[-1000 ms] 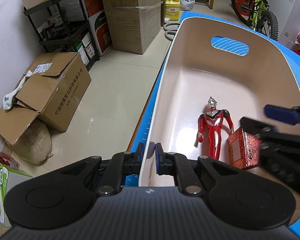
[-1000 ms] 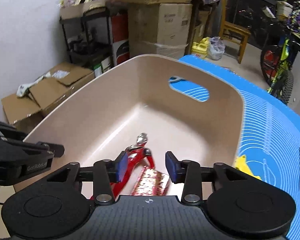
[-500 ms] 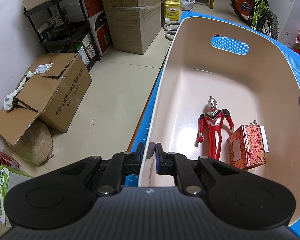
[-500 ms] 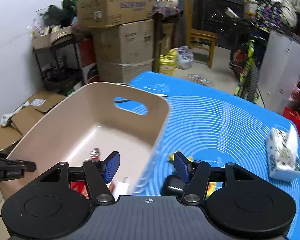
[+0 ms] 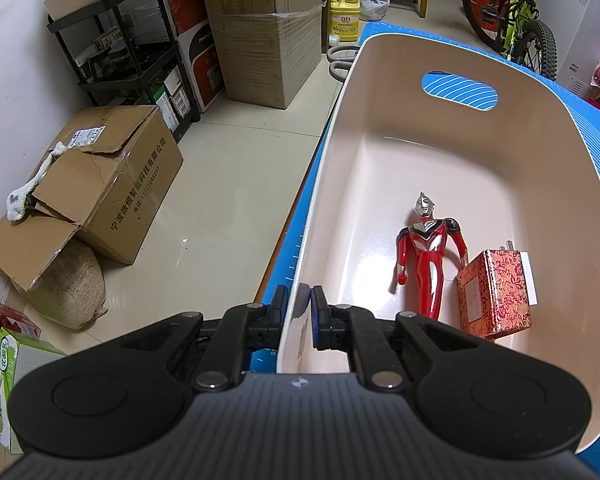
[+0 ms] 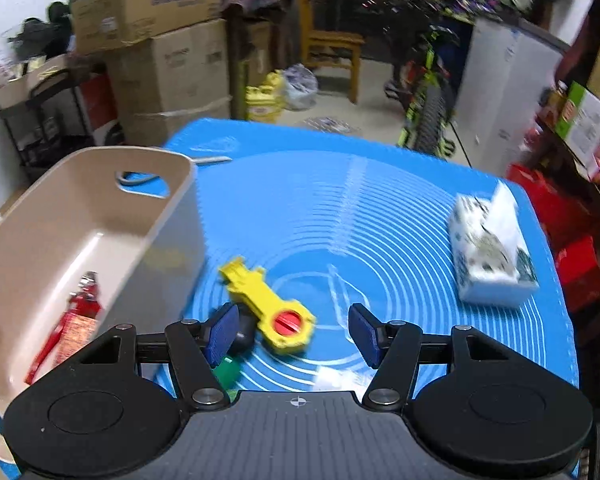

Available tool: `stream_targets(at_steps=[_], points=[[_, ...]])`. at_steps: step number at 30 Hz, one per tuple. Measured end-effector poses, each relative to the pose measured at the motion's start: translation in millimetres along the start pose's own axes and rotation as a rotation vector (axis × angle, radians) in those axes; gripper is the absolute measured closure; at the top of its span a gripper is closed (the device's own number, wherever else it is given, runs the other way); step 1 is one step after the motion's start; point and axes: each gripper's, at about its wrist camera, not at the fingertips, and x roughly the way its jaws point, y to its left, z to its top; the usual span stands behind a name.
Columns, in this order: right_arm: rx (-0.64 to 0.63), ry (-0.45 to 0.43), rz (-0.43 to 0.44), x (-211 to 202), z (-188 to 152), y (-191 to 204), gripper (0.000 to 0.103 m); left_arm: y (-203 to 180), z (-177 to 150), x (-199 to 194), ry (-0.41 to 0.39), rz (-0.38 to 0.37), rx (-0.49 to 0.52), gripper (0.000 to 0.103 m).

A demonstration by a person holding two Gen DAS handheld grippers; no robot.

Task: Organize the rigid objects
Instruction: 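Move the right gripper back over the mat toward the white pill bottle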

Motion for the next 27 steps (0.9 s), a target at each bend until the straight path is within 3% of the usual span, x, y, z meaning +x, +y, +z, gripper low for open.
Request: stream_targets(at_steps=[6, 16, 27], points=[[0.035, 0.048, -0.047, 19, -14, -16, 0.03, 0, 0, 0, 0.0, 0.0, 0.0, 0.089], [0.108, 0.132, -0.043, 46, -30, -30, 0.026, -1, -1, 1, -0.001, 0.002, 0.002, 0.089], [0.119, 0.141, -0.027, 58, -38, -32, 0.022, -1, -1, 2, -0.001, 0.005, 0.003, 0.089]])
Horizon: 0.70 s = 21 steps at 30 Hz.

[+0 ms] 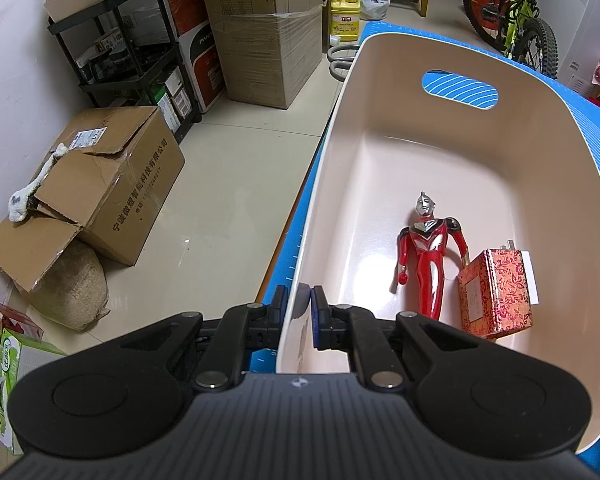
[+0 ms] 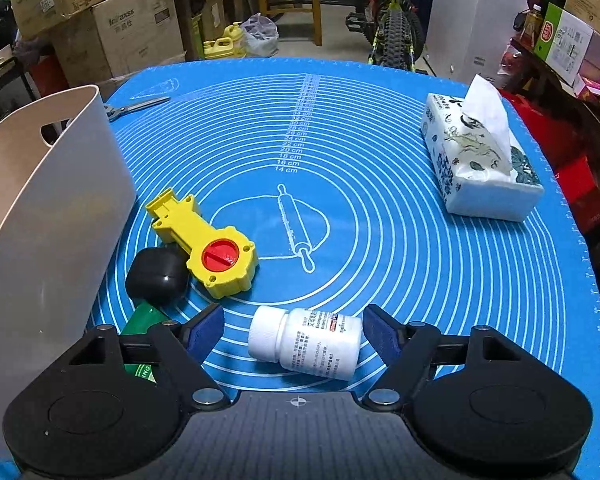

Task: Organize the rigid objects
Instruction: 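Move the right gripper back over the mat toward the white pill bottle, then grasp the white pill bottle with the right gripper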

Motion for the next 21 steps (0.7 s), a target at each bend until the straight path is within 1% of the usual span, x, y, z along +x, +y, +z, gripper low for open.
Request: stream_targets(at_steps=[5, 8, 12, 18, 20, 21], points=[[0.012, 0.007, 0.014, 3, -2, -1, 0.021, 0, 0, 0, -0.001, 0.0, 0.001, 0.089], [0.0, 0.024, -0.007, 8, -4, -1, 0.021, 0, 0, 0, 0.0, -0.001, 0.0, 0.089], [0.017, 0.046, -0.017, 16, -9, -5, 0.021, 0, 0, 0, 0.0, 0.0, 0.0, 0.089], [0.061, 0.03, -0.021, 19, -13, -13, 0.022, 0, 0, 0, 0.0, 0.0, 0.0, 0.089], [0.071, 0.018, -0.014, 19, -12, -15, 0.024, 0, 0, 0, 0.0, 0.0, 0.0, 0.089], [0.071, 0.011, -0.004, 18, -12, -15, 0.029, 0, 0, 0, 0.0, 0.001, 0.001, 0.089]])
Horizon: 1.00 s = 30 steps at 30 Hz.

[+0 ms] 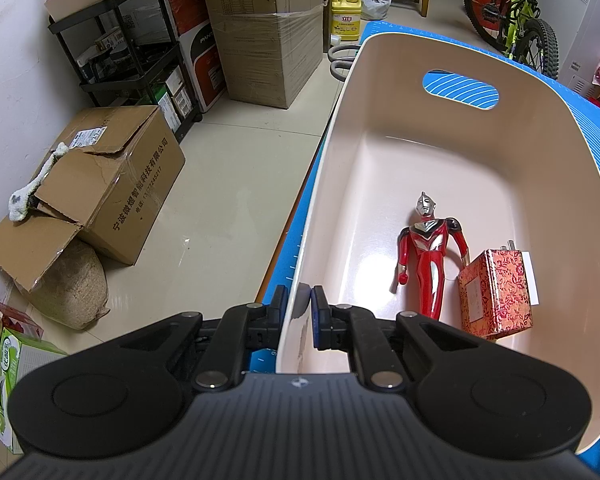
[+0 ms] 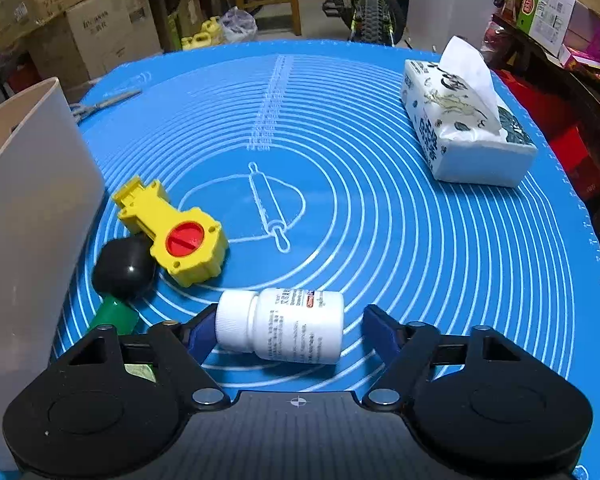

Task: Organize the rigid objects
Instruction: 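Grasp the white pill bottle with the right gripper, then carry the pill bottle into the bin beside the tin box and release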

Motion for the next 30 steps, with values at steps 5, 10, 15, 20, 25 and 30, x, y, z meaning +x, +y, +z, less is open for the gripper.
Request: stream_targets(at_steps=[5, 10, 15, 20, 25, 30], points=[[-0.041, -0.02, -0.005, -3, -1, 7, 0.039, 0, 0, 0, 0.0, -0.001, -0.001, 0.089], [-0.046, -0.075, 0.011, -20, 5, 13, 0.039, 0, 0, 0, 0.0, 0.0, 0.0, 0.089], [-0.099, -0.163, 0.053, -50, 19, 32, 0.04, 0, 0, 0, 0.0, 0.0, 0.002, 0.089], [-0.146, -0.254, 0.122, -84, 34, 59, 0.04, -2, -1, 0, 0.003, 0.003, 0.006, 0.089], [-0.237, -0.312, 0.188, -107, 44, 94, 0.04, -2, -2, 0, 0.004, 0.005, 0.003, 0.089], [-0.3, -0.322, 0.237, -113, 51, 127, 0.04, -3, -1, 0, 0.004, 0.003, 0.003, 0.089]])
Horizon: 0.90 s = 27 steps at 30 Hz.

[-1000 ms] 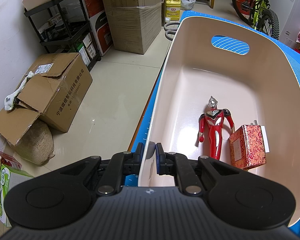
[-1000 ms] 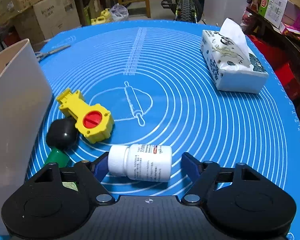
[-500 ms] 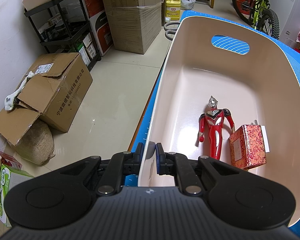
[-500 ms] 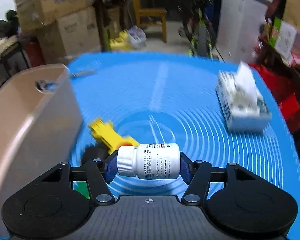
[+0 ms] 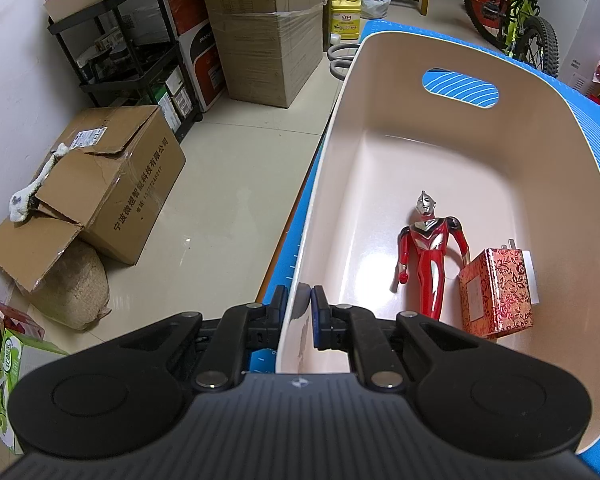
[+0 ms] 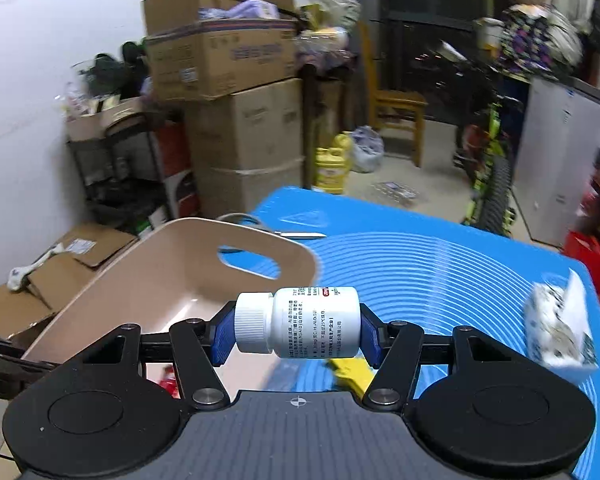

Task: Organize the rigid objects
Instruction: 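Carry the pill bottle into the bin beside the tin box and release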

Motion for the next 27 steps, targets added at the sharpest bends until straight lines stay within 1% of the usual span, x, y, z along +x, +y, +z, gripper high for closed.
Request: stream_targets(at_steps=[3, 6, 8, 13, 22, 24, 26, 27], points=[[-0.036, 0.007, 0.02, 8, 3, 19, 0.04, 0, 0, 0, 0.0, 0.001, 0.001, 0.089], [-0.067, 0.035, 0.041, 19, 2, 37, 0.04, 0, 0, 0, 0.0, 0.002, 0.002, 0.089], [-0.09, 0.065, 0.053, 24, 0, 49, 0.04, 0, 0, 0, 0.0, 0.002, 0.002, 0.089], [-0.172, 0.151, 0.051, 46, -7, 74, 0.04, 0, 0, 0, 0.0, 0.002, 0.002, 0.089], [-0.257, 0.3, 0.028, 71, -30, 96, 0.039, -1, 1, -1, -0.001, 0.003, 0.003, 0.089], [-0.3, 0.297, 0.017, 72, -34, 101, 0.039, -2, 2, -1, -0.001, 0.003, 0.004, 0.089], [-0.303, 0.309, 0.025, 73, -35, 104, 0.038, -1, 2, -1, 0.0, 0.002, 0.003, 0.089], [-0.302, 0.311, 0.028, 72, -35, 105, 0.035, -1, 2, -1, 0.0, 0.001, 0.003, 0.089]])
